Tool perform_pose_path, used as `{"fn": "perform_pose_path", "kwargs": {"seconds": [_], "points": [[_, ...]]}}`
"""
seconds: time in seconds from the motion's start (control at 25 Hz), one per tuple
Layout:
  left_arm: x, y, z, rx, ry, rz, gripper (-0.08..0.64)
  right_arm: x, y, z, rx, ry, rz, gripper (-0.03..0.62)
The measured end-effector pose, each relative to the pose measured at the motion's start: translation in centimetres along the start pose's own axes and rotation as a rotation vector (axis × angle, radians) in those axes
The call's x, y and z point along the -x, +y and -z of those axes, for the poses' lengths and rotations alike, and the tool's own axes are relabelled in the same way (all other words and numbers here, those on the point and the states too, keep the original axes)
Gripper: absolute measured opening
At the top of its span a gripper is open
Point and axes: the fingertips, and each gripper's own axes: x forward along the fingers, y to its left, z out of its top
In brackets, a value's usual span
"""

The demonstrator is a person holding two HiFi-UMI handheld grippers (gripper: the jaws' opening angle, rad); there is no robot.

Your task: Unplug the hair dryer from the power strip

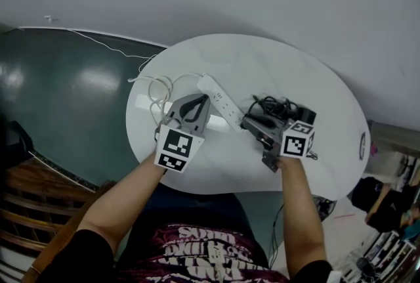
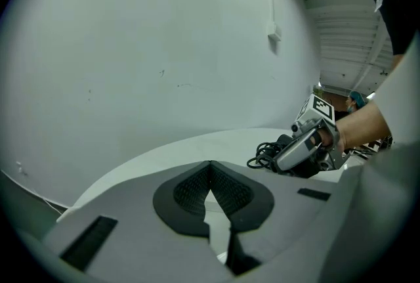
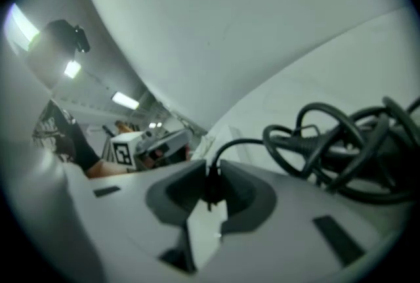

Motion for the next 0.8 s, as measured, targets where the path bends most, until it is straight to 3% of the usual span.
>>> {"fn": "perform_pose_path", "kwargs": {"seconds": [0.2, 0.36, 0.48, 0.8], "points": [[-2.1, -1.8, 0.5, -0.013, 0.036, 0.075, 0.023, 0.2, -0.8, -0.6, 0.08, -0.146, 0.087, 0.083], [-3.8, -3.0, 0.5, -0.004, 0.055, 0.134, 0.023, 0.3, -1.2, -1.6, 0.113, -0.241, 0.088, 0.081], [-4.8, -3.6, 0.5, 0.004, 0.061, 0.165, 0.023, 0.2, -1.5, -1.8, 0.139, -0.245, 0.075, 0.081], [-5.9, -2.7, 1.8, 0.051, 0.092, 0.136, 0.024, -0.6, -1.7, -1.6, 0.186, -0.223, 0.041, 0.083]]}}
